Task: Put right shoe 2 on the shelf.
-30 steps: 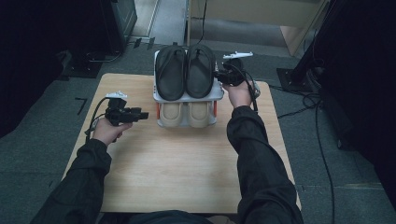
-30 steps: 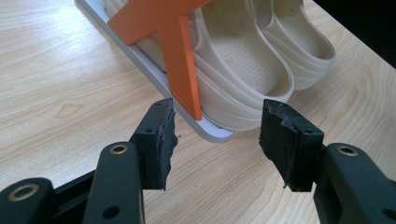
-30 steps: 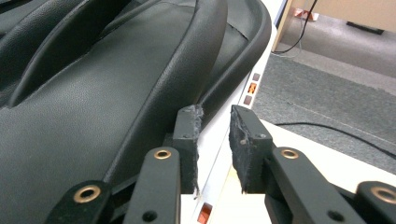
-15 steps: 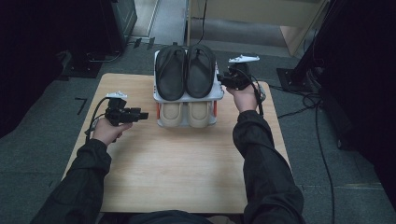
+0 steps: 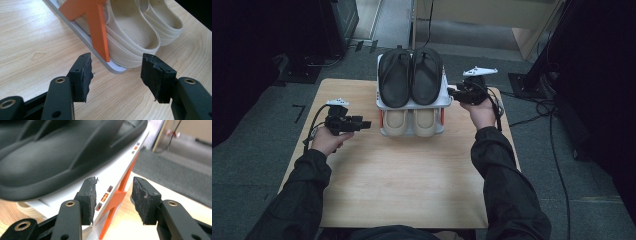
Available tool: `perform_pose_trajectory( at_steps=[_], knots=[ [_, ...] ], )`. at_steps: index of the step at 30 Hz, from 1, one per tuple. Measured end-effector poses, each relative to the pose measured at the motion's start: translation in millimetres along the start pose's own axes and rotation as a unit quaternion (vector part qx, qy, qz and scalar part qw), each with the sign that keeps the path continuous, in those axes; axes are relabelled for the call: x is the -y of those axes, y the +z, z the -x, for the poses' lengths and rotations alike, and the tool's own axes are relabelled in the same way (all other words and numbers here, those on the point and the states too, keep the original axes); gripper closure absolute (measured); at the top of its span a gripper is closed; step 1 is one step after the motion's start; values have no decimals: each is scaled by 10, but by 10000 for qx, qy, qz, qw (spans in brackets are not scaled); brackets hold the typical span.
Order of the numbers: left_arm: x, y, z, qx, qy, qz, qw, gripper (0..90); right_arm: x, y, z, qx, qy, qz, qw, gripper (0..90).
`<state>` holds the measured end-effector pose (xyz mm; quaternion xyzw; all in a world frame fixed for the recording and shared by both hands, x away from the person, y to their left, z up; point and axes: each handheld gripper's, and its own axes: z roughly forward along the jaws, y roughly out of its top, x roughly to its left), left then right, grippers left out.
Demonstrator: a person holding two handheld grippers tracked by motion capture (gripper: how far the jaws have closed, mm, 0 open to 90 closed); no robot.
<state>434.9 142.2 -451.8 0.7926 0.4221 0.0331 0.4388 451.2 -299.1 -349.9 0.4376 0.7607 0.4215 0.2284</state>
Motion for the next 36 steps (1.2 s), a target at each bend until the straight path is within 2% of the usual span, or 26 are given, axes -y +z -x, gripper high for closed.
perform_pose_trajectory(
  at_steps=[4,6,8,11,16,22,32,36],
  knots=[
    [2,3,3,-8,33,-15,10000,421,56,-46,-27,-122,57,77,9999,545],
    [3,5,6,-12,29,-22,10000,420,79,-61,-33,-161,18,14,9999,531],
    [4,4,8,-13,39,-32,10000,419,128,-82,-43,-165,-25,96,9998,529],
    [8,4,8,-26,63,-51,10000,415,205,-97,-39,-296,107,80,9995,525],
    [19,-3,21,-47,117,-15,9999,413,320,-155,-50,-422,157,176,9988,510],
    [30,6,39,-66,145,-20,9999,410,481,-206,-73,-414,43,68,9991,500],
    [50,14,72,-96,202,-25,9997,404,783,-241,-53,-409,64,-11,9991,500],
    [70,4,111,-126,291,-7,9995,402,892,-252,-57,-489,144,-17,9987,500]
  ],
)
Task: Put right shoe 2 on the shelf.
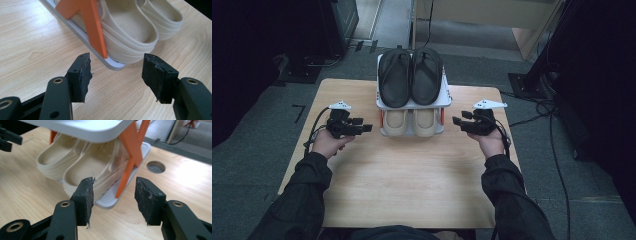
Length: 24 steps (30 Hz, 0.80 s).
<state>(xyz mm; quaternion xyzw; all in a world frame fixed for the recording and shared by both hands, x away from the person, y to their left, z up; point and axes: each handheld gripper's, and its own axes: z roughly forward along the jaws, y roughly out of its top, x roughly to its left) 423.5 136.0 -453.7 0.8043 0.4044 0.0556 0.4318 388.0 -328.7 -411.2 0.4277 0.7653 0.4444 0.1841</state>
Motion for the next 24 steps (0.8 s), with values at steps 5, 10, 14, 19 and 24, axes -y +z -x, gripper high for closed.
perform_pose_trajectory(
  at_steps=[5,10,14,19,24],
  knots=[
    [7,7,55,43,-17,56,10000,387,145,-9,-59,-110,-17,16,9999,500],
    [32,10,106,39,48,-38,10000,382,288,-12,-123,-201,6,-16,9998,496],
    [53,-5,135,44,82,-24,10000,382,421,-17,-166,-261,45,-66,9996,491],
    [68,-9,173,55,193,-60,9998,381,529,-37,-189,-320,152,-43,9994,482],
    [81,-10,217,74,265,-75,9996,377,658,-32,-182,-376,353,-12,9987,476]
  ],
)
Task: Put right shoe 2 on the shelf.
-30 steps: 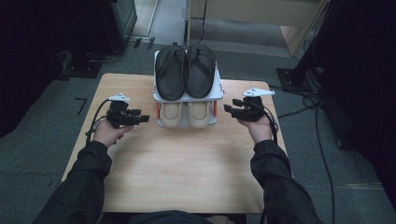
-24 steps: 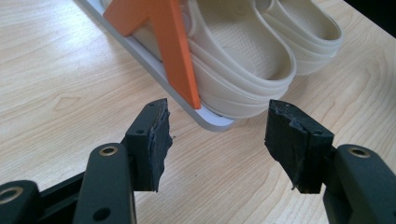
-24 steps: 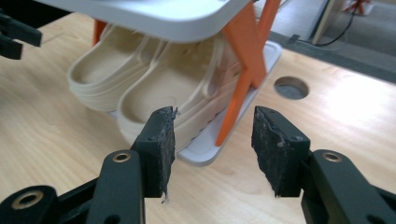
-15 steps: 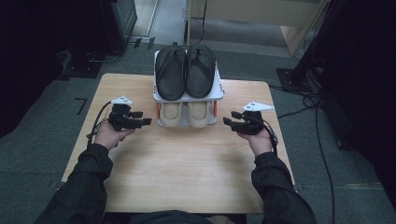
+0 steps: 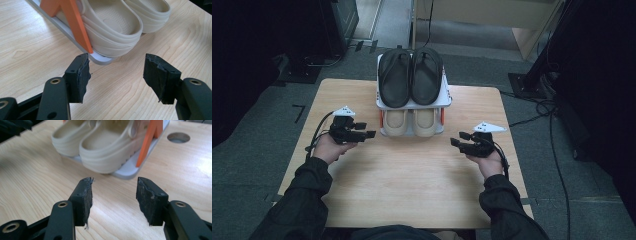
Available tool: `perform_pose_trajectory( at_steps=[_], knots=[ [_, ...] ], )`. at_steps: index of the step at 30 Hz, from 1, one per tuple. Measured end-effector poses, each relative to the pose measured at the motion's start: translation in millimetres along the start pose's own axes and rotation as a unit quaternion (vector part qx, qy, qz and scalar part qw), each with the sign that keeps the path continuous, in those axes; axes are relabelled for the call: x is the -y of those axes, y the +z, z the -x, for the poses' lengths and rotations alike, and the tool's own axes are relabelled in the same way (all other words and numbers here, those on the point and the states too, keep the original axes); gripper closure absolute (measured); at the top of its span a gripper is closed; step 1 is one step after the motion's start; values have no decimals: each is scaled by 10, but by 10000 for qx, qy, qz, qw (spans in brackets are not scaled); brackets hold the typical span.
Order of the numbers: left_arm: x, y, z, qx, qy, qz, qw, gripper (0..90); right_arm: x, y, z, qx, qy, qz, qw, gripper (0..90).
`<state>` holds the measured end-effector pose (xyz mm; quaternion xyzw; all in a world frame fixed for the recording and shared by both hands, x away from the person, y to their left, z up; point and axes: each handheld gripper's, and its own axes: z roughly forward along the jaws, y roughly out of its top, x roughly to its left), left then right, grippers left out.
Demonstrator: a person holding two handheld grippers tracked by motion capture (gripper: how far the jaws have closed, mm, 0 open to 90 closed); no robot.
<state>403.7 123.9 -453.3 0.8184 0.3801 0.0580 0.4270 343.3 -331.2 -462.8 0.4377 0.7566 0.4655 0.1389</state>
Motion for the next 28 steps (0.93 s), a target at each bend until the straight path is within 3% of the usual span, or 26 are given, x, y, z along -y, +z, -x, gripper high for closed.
perform_pose_trajectory(
  at_steps=[5,23,28],
  knots=[
    [4,26,7,79,-39,-24,10000,368,27,61,-4,12,-33,-108,9999,474],
    [21,115,15,46,44,-155,9999,367,20,114,-34,-94,-108,-179,9997,472],
    [42,147,-17,20,-81,-252,9996,360,21,117,-27,-88,-105,-176,9998,465]
  ],
)
